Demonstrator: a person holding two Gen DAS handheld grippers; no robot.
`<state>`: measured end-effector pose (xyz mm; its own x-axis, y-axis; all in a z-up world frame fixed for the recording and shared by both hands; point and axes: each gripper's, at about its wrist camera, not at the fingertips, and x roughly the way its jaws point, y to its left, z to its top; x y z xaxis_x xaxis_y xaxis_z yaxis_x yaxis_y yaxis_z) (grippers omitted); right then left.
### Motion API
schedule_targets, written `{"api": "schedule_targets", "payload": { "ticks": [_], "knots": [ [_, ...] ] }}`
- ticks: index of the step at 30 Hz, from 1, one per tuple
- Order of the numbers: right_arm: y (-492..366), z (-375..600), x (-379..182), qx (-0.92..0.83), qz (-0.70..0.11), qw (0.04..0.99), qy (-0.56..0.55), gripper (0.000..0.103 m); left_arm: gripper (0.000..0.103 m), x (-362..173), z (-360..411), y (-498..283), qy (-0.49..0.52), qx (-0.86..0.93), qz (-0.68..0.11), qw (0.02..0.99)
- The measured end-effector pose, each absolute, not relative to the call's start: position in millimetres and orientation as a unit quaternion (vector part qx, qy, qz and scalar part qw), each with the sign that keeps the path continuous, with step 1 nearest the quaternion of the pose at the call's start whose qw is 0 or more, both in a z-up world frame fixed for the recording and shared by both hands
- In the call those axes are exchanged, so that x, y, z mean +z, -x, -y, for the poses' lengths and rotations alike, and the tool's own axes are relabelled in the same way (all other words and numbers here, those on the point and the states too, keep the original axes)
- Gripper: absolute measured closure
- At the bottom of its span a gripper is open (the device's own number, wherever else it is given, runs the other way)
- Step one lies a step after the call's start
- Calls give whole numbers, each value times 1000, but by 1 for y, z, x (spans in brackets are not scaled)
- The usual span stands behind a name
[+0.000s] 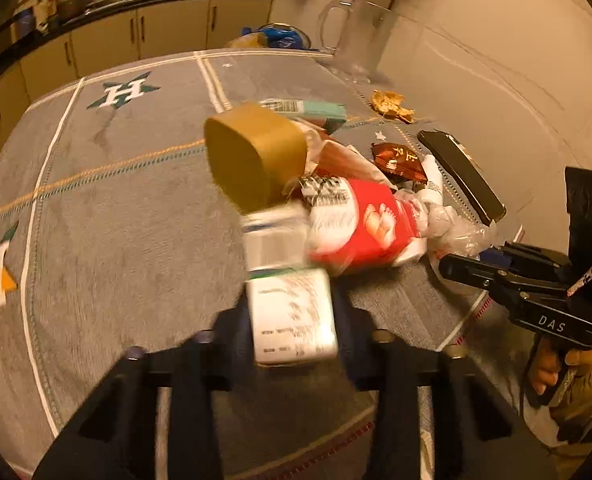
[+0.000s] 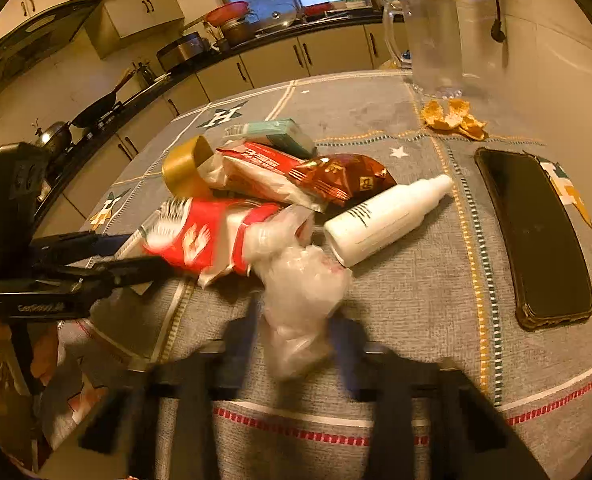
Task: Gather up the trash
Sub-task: 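Grasp the white barcode box with the left tool while the right tool grasps the plastic bag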
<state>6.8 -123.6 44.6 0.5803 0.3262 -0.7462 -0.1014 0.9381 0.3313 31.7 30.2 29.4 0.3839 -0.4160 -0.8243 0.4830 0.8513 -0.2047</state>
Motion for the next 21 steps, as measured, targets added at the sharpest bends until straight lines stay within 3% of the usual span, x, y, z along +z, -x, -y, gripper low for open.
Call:
{"api": "schedule_targets", "payload": {
  "ticks": [5,21],
  "knots": [
    [3,127,51,124,-428,885,-137,81,70,40,-45,-17,-16,-241,-471,849],
    [65,107,98,150,-373,909,-110,83,70,99,-113,80,24,-140,-378,915]
  ]
}}
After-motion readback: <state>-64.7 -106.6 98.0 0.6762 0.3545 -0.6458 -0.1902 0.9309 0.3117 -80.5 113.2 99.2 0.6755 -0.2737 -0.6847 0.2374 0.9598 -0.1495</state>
